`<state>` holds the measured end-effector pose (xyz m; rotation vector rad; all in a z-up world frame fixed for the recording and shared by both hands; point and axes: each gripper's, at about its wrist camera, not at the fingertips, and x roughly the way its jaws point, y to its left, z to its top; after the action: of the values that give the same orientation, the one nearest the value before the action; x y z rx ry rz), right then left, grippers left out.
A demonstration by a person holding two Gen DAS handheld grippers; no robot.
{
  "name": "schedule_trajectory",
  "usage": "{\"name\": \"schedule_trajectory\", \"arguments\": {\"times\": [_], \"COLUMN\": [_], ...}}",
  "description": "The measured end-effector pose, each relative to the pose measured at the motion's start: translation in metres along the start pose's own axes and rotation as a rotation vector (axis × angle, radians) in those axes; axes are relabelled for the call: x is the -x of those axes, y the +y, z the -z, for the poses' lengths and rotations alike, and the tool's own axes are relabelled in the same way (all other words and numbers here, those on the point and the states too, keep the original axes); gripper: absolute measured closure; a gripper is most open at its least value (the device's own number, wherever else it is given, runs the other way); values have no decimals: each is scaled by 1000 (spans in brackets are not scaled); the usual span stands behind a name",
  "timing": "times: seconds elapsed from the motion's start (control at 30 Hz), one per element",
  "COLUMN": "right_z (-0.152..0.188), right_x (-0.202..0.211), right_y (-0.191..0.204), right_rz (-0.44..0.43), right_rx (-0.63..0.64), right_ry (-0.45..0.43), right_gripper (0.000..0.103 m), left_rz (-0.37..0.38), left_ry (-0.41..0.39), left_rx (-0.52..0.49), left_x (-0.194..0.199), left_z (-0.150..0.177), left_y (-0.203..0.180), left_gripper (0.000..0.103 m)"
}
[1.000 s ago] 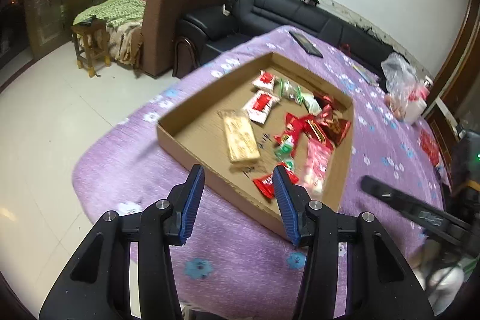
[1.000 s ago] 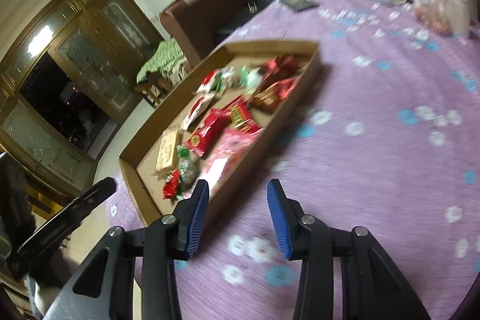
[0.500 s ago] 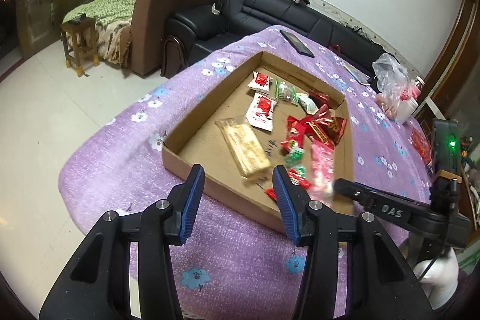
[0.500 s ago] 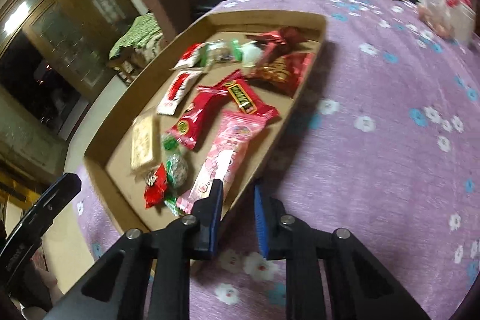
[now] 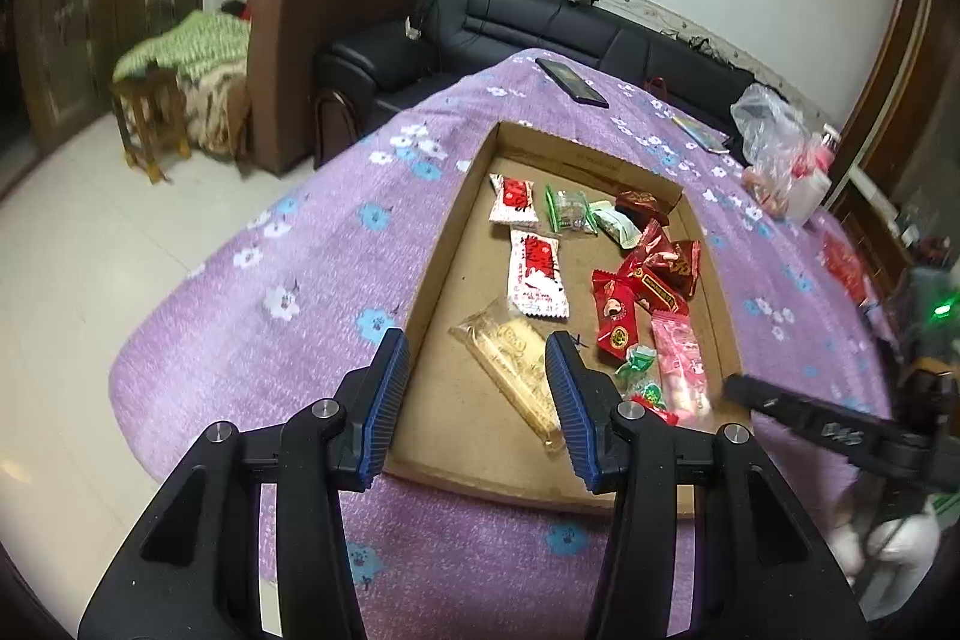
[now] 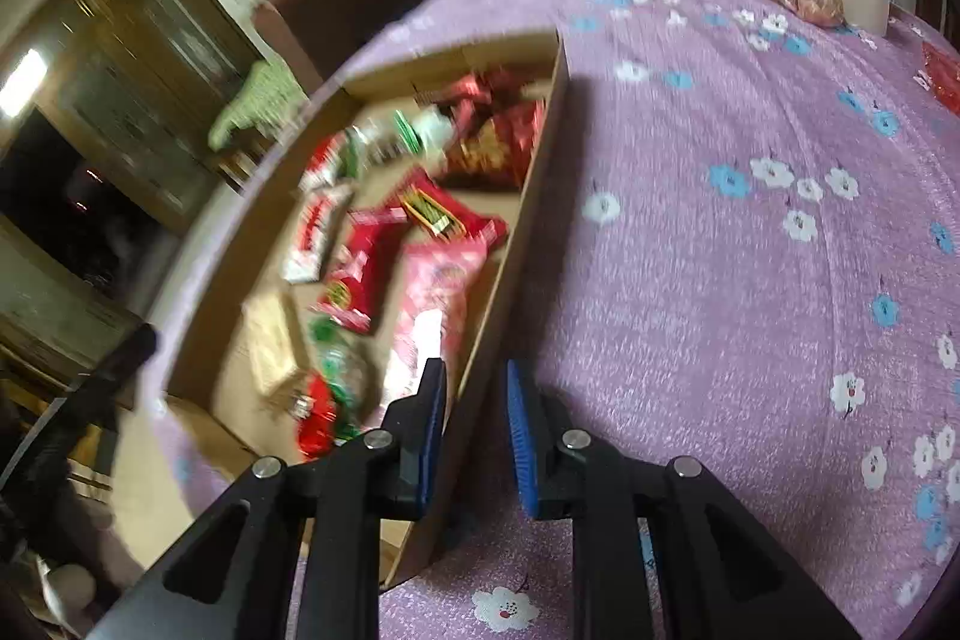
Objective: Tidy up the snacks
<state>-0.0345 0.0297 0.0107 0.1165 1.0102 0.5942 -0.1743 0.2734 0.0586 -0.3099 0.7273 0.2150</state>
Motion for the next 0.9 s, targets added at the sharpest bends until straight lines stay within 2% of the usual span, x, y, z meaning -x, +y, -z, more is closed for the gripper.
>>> {"name": "schedule_trajectory", "arguments": {"times": [0.07, 0.2, 0.27, 0.33, 0.4, 0.43, 0.5, 0.6, 0.9], "right_z": [2, 5, 7, 10, 15, 18, 24, 34, 38], "right_x": [15, 41, 50, 55, 59, 61, 62, 64, 57], "right_y": [0, 3, 4, 5, 8, 10, 14, 17, 3], "right_rz": [-13, -1, 6, 2, 7, 11, 28, 57, 100], "right_rx": [3, 34, 48, 64, 83, 94, 120, 153, 136], "right_ry": [-64, -178, -218, -244, -263, -273, -288, -309, -290], "right_gripper": [79, 59, 59, 59, 59, 58, 57, 46, 44], "left_rz": [-37, -129, -184, -229, -226, -215, -171, -161, -113], "left_ry": [-34, -125, -196, -262, -316, -317, -269, -236, -132], "left_rx": [-35, -108, -145, -168, -157, -146, -153, -169, -211], "left_x": [4, 17, 28, 36, 39, 37, 26, 19, 8], "left_z": [0, -3, -2, 1, 5, 5, 4, 7, 19], "left_y": [-12, -35, -48, -61, -67, -70, -77, -91, -116], "left_gripper": [56, 56, 53, 16, 8, 8, 8, 8, 8]}}
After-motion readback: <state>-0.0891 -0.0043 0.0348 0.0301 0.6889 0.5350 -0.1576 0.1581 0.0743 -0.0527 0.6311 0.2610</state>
